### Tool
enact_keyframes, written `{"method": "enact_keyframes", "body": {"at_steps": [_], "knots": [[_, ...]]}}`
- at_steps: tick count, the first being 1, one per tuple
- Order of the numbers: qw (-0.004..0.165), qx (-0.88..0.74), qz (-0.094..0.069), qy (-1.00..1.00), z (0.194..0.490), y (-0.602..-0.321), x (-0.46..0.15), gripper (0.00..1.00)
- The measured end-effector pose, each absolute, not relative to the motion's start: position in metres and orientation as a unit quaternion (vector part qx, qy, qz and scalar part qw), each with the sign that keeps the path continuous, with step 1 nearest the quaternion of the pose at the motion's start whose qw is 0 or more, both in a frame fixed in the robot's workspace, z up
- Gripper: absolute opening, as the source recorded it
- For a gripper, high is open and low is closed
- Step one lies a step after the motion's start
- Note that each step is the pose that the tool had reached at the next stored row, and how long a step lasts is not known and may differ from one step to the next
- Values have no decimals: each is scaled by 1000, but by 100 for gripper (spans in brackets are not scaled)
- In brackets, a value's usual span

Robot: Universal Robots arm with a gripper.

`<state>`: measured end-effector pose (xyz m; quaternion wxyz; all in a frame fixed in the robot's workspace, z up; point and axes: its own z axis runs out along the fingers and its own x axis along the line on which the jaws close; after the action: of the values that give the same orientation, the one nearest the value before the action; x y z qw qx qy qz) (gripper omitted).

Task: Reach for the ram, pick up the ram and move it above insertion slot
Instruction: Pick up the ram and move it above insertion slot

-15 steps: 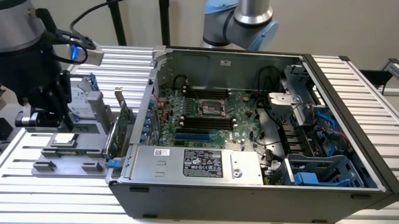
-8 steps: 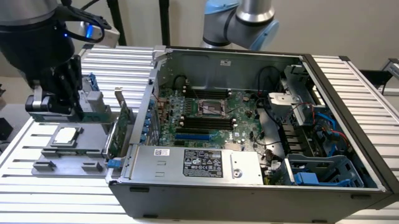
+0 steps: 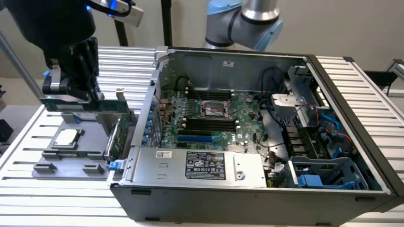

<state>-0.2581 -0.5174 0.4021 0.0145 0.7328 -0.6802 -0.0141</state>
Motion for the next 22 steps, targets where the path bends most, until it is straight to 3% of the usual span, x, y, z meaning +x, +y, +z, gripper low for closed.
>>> {"method": "enact_keyframes", "body": {"at_steps": [7,22], "knots": [[15,733,-15,-680,418,-517,-226,14],[15,733,-15,-680,422,-515,-158,14]]}}
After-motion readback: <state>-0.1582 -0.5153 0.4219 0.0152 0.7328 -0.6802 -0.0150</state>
